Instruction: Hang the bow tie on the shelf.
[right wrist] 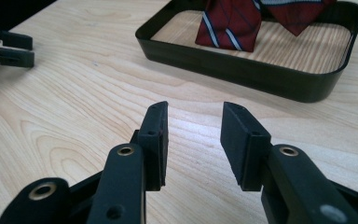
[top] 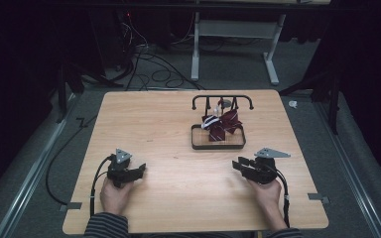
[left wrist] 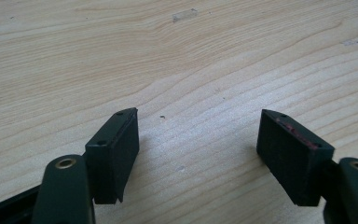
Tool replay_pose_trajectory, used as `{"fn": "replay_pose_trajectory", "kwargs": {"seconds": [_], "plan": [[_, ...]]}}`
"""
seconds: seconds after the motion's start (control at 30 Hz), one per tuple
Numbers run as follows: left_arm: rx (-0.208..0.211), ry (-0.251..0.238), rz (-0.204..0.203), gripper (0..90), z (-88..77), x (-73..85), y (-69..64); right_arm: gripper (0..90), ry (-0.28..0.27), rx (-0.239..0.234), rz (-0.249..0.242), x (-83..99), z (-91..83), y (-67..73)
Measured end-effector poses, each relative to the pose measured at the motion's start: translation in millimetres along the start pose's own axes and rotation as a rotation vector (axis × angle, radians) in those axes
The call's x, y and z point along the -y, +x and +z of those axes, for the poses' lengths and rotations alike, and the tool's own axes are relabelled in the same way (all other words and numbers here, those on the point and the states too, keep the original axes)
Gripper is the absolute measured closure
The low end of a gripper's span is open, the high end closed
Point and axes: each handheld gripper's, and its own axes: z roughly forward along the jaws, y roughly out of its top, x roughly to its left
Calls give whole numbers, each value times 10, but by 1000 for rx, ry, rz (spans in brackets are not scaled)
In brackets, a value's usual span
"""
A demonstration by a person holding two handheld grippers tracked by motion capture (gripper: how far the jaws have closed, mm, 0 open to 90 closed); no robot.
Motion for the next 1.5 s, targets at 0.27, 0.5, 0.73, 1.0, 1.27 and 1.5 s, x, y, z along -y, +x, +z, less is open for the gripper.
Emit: {"fn": "replay_pose_trajectory", "kwargs": {"seconds": [0.27, 0.5, 0.73, 1.0, 1.27, 1.5], "plan": [[0, 0, 0, 301, 0, 0, 0, 631, 38, 2, 4, 74, 98, 4], [0, 0, 0, 301, 0, 0, 0, 628, 57, 11, 4, 118, 154, 4], [0, 0, 0, 301, 0, 0, 0, 627, 73, 24, -6, 159, 223, 23], [0, 0, 0, 301, 0, 0, 0, 612, 100, 54, -40, 162, 259, 69], [0, 0, 0, 300, 0, 0, 0, 556, 117, 91, -88, 163, 284, 129], [0, 0, 0, 300, 0, 1, -1, 513, 135, 170, -195, 179, 315, 253]]}}
